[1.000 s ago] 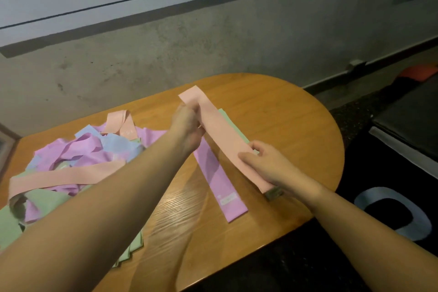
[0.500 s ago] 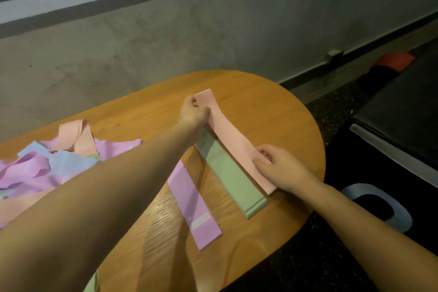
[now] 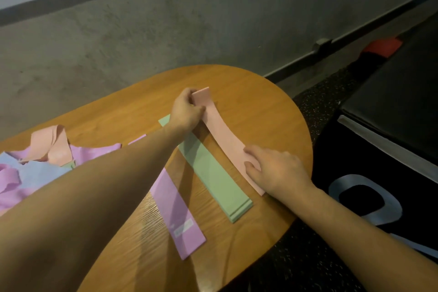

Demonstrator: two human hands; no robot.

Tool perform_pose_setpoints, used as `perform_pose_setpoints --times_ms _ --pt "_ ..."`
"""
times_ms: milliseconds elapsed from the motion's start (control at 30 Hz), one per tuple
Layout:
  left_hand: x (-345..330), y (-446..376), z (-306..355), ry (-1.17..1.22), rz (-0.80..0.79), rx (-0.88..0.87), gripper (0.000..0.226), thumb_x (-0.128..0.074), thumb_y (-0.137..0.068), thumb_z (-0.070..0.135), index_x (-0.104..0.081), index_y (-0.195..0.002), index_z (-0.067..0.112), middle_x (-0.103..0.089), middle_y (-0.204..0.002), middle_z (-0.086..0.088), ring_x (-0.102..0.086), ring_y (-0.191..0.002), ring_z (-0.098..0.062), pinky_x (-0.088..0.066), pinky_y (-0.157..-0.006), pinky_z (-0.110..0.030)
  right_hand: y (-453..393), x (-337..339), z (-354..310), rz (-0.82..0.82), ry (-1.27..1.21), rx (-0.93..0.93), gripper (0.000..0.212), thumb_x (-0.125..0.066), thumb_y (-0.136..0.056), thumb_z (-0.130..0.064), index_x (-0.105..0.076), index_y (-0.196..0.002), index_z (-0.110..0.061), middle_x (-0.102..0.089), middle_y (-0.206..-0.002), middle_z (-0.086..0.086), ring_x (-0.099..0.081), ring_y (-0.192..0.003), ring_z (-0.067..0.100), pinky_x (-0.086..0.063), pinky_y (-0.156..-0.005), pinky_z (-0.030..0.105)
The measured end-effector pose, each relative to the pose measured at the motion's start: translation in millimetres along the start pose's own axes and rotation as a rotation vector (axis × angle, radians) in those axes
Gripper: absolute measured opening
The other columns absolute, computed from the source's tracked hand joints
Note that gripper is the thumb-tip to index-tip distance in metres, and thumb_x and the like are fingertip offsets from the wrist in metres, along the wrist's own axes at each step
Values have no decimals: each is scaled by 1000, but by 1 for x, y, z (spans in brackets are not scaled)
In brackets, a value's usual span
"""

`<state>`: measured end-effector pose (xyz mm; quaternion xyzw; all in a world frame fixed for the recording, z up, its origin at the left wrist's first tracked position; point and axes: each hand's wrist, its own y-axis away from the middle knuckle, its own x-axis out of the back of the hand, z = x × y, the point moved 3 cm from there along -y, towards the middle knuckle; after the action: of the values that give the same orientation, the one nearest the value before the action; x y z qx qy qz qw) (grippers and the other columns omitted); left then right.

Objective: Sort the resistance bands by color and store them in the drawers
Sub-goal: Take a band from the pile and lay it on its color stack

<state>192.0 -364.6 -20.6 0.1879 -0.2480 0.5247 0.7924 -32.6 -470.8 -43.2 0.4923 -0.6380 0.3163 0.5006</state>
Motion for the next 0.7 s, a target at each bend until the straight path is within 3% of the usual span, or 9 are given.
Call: perform_pose_setpoints --times_ms 133,333,400,500,700 --pt "-7 -3 0 -17 -10 9 43 -62 -96 8 -50 -136 20 -58 -127 -3 -60 -112 -22 -58 -92 -40 3 0 6 24 28 -6 39 -33 -103 -50 -43 -138 -37 -63 -125 -9 -66 -98 23 -53 -79 36" --pt "-14 -4 -8 -183 -42 -8 35 -53 -100 10 -50 -131 26 -56 -125 -1 -60 -107 -18 -59 -85 -33 11 -4 12 115 60 -14 40 -34 -102 -53 -49 -136 -38 -60 -119 -7 -66 -88 20 -53 -71 34" --pt "-12 -6 -8 -353 -24 -74 34 -53 -101 15 -52 -132 29 -52 -131 -1 -53 -119 -22 -53 -97 -35 14 -5 14 151 59 -29 41 -39 -99 -53 -53 -133 -37 -55 -111 -5 -60 -89 18 -52 -69 33" --pt "-5 -7 -2 -516 2 -191 31 -54 -102 25 -54 -133 30 -44 -144 -2 -40 -132 -24 -39 -108 -39 14 -2 14 144 23 -46 43 -44 -97 -54 -52 -134 -35 -47 -114 -5 -50 -99 14 -52 -76 35" --pt "19 18 2 -588 -72 -291 38 -64 -94 28 -57 -132 31 -40 -148 0 -38 -135 -23 -40 -110 -40 14 11 -9 90 -66 9 45 -47 -99 -45 -45 -142 -36 -43 -135 -6 -44 -118 14 -42 -94 33"
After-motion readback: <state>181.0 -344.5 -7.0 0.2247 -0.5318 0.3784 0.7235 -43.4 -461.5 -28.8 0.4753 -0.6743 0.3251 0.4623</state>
